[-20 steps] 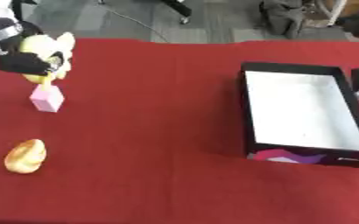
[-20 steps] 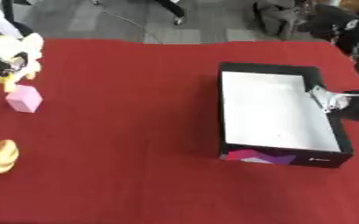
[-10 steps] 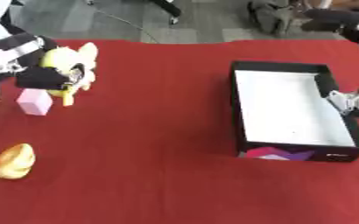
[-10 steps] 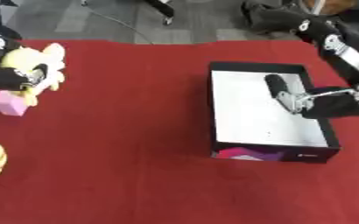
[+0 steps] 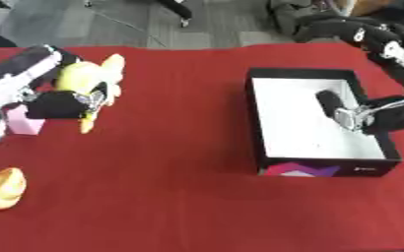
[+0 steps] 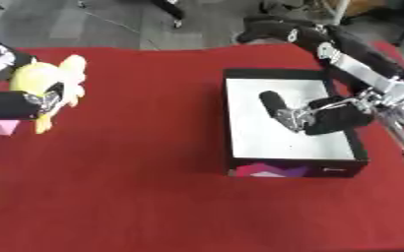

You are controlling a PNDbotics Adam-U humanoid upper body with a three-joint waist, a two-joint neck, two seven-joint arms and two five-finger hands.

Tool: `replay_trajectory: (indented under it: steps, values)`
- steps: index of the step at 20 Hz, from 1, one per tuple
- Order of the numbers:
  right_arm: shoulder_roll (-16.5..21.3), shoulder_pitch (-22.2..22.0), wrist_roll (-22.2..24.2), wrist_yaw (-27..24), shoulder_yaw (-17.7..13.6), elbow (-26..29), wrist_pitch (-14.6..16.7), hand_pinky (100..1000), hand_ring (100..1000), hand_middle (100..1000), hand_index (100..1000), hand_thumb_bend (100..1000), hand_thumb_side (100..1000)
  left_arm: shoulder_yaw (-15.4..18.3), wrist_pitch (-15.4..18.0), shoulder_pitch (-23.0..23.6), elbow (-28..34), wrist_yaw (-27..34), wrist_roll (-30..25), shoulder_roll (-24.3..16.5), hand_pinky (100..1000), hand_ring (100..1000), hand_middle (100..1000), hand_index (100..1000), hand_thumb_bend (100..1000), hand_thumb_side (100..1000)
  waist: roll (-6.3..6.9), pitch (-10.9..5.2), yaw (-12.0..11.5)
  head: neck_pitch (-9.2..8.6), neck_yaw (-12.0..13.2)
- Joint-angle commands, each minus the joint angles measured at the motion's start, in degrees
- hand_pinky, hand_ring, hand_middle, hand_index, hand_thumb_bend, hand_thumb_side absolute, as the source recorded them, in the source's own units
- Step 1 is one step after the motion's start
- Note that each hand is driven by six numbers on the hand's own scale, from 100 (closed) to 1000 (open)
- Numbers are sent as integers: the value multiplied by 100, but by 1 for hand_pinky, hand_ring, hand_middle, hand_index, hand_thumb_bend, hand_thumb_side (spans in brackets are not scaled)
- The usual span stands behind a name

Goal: Pick up the objects with one hand, pass them to the other hand, and then place them into the box on the other side of the table.

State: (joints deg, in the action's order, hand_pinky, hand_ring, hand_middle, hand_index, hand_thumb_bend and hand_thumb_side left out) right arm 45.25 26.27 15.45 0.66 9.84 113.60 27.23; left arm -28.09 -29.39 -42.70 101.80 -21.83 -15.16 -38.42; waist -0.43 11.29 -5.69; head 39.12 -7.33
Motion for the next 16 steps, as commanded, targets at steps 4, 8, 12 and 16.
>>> replay_trajectory:
  steps: [4,8,12,16]
  values:
    - [-55,423,231,-12,181,99,-161,935,1000,863,967,100,100,-95,242,-4,219,-283,421,100,653,510,464,590,100,466,-7,-118,23,1,-81]
    - [-83,683,336,44,327,99,-201,929,1000,865,957,100,100,-176,378,-6,267,-425,463,173,654,508,465,588,100,467,-24,-125,22,25,-136]
    - [-55,900,344,102,432,99,-133,921,995,866,941,100,100,-223,607,-18,441,-330,484,186,657,502,461,587,100,472,-43,-122,12,24,-164]
    - [-39,1086,330,188,554,99,-32,915,984,868,933,100,100,-272,837,-48,628,-224,534,183,658,504,462,588,100,474,-61,-119,-1,30,-199]
